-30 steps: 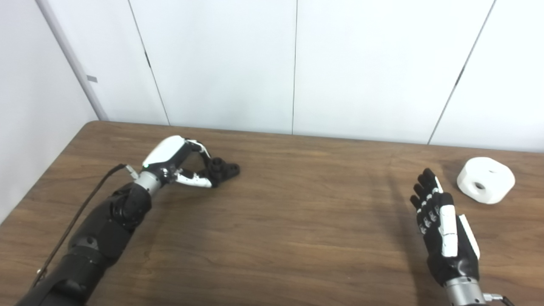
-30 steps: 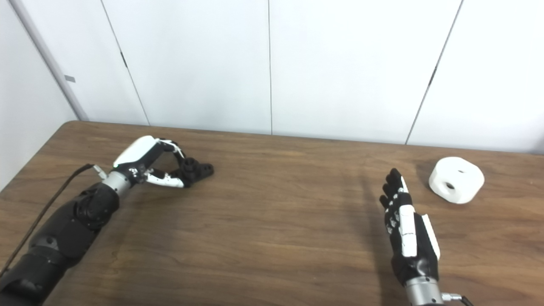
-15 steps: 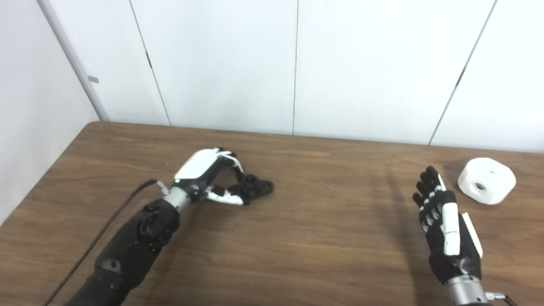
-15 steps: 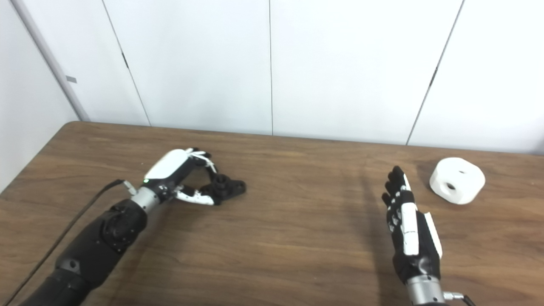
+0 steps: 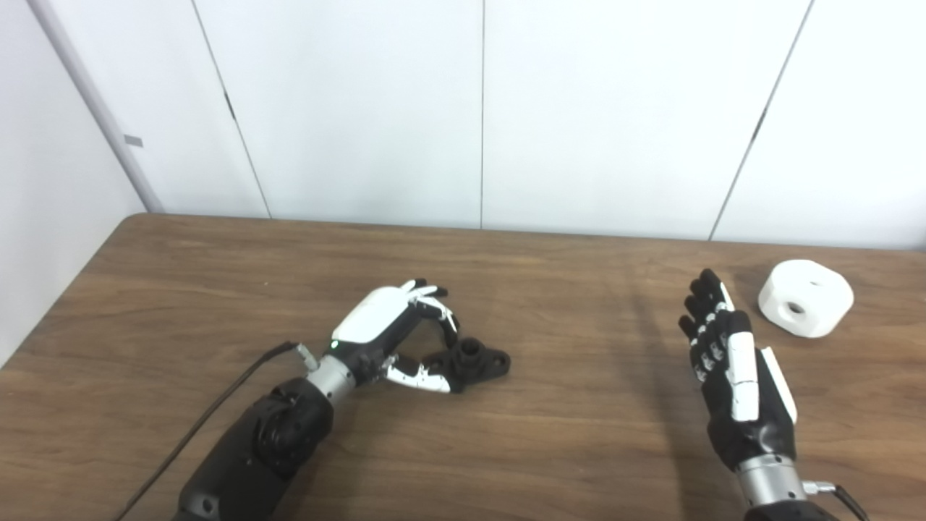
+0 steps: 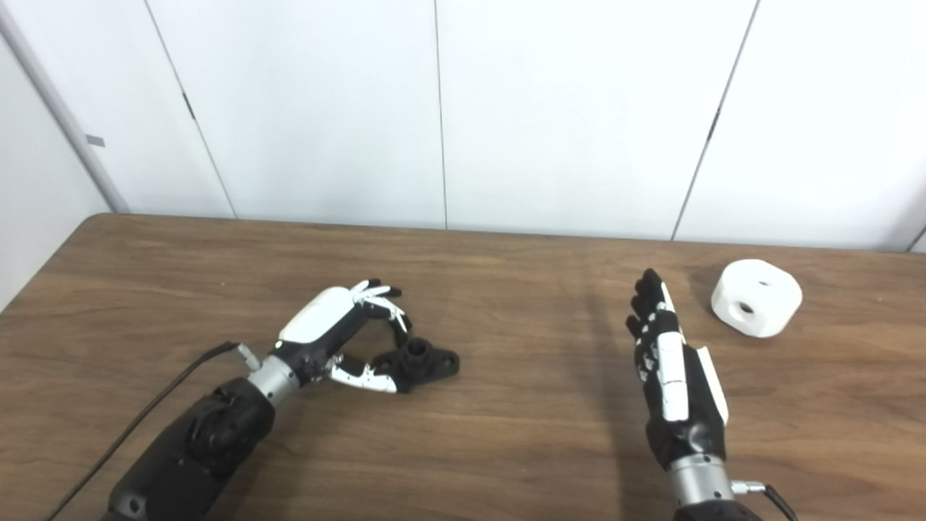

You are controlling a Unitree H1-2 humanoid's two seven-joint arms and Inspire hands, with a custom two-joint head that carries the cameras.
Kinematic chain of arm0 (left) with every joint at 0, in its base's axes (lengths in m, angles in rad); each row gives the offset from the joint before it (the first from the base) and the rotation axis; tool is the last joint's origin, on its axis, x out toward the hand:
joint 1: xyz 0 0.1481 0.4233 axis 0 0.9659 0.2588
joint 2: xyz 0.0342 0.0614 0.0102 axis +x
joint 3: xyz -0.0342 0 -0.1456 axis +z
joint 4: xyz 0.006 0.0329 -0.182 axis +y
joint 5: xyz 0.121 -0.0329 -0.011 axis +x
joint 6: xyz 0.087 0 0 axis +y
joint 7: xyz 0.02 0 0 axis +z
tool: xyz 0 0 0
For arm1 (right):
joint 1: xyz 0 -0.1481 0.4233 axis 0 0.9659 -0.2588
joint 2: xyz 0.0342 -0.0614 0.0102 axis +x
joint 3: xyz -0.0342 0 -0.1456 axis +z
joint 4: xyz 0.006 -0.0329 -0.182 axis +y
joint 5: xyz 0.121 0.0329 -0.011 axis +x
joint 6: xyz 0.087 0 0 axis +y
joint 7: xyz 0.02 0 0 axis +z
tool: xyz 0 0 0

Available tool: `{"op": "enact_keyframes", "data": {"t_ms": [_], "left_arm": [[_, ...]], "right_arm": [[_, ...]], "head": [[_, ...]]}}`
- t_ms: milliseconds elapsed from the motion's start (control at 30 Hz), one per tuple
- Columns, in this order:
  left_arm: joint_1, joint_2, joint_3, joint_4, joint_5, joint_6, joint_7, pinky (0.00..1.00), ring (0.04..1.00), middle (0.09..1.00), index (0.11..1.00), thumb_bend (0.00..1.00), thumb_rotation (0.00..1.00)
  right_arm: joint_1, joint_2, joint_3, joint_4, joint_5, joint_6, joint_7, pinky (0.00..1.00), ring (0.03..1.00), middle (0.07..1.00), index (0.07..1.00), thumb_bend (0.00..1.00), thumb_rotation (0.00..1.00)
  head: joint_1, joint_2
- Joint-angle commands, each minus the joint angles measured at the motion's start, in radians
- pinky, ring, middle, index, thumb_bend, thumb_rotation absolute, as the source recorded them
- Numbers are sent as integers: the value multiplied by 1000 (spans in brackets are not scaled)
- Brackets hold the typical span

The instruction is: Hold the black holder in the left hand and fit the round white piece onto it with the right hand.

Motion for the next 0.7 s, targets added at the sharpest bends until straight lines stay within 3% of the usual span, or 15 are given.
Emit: {"op": "enact_keyframes", "data": {"t_ms": [0, 333, 667], "left_arm": [[-25, -2, -1, -47, -5, -44, 5, 1000, 899, 682, 481, 523, 53], [4, -31, -18, -97, 10, -51, -19, 1000, 897, 673, 480, 523, 54], [29, -43, -22, -81, 26, -74, -11, 1000, 892, 669, 481, 523, 51]], "right_arm": [[-24, 10, 6, -35, 0, -11, -4, 1000, 1000, 1000, 983, 526, 1000], [-22, 21, 23, -26, -31, -31, -11, 1000, 1000, 986, 970, 551, 1000], [-18, 32, 36, -37, -52, -21, -23, 1000, 1000, 981, 961, 574, 1000]], "head": [[-4, 0], [-49, 3], [-103, 2]]}}
